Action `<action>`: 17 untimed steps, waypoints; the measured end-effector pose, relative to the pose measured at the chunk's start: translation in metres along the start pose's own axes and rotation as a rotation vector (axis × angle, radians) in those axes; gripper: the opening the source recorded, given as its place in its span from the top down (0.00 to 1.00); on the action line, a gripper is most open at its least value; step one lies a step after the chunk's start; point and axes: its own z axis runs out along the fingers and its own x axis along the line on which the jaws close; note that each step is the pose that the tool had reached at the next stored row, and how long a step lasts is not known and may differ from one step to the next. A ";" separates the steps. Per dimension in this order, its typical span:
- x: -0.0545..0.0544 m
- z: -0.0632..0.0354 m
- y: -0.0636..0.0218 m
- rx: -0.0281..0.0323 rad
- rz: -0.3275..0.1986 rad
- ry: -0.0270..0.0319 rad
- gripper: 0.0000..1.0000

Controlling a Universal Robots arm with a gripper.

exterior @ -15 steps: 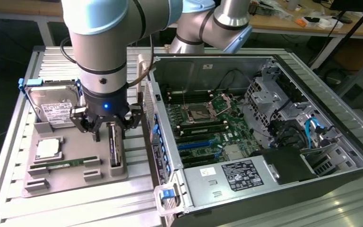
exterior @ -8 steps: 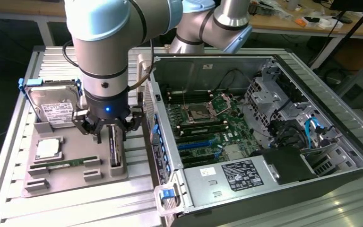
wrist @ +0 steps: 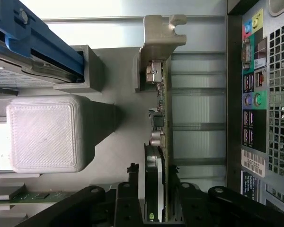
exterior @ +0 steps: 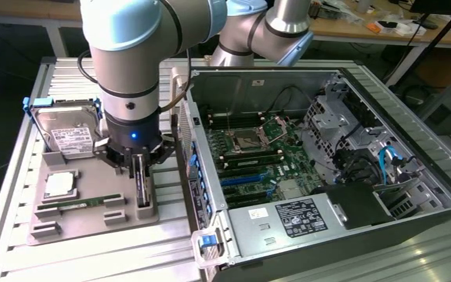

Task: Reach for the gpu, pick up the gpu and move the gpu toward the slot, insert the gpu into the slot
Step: 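Pick up the gpu and move the gpu toward the slot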

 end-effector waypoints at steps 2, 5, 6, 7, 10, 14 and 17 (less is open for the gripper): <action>0.000 0.0000 0.0000 0.0000 0.000 0.0001 0.72; 0.000 0.0000 0.0000 0.0000 0.000 0.0001 0.73; 0.000 0.0000 0.0000 0.0000 0.000 0.0001 0.73; 0.000 0.0000 0.0000 0.0000 0.000 0.0001 0.73; 0.000 -0.0010 0.0000 -0.0002 0.000 0.0000 0.73; 0.000 -0.0061 0.0001 -0.0009 0.000 0.0000 0.73; 0.000 -0.0140 0.0003 -0.0013 0.000 0.0001 0.73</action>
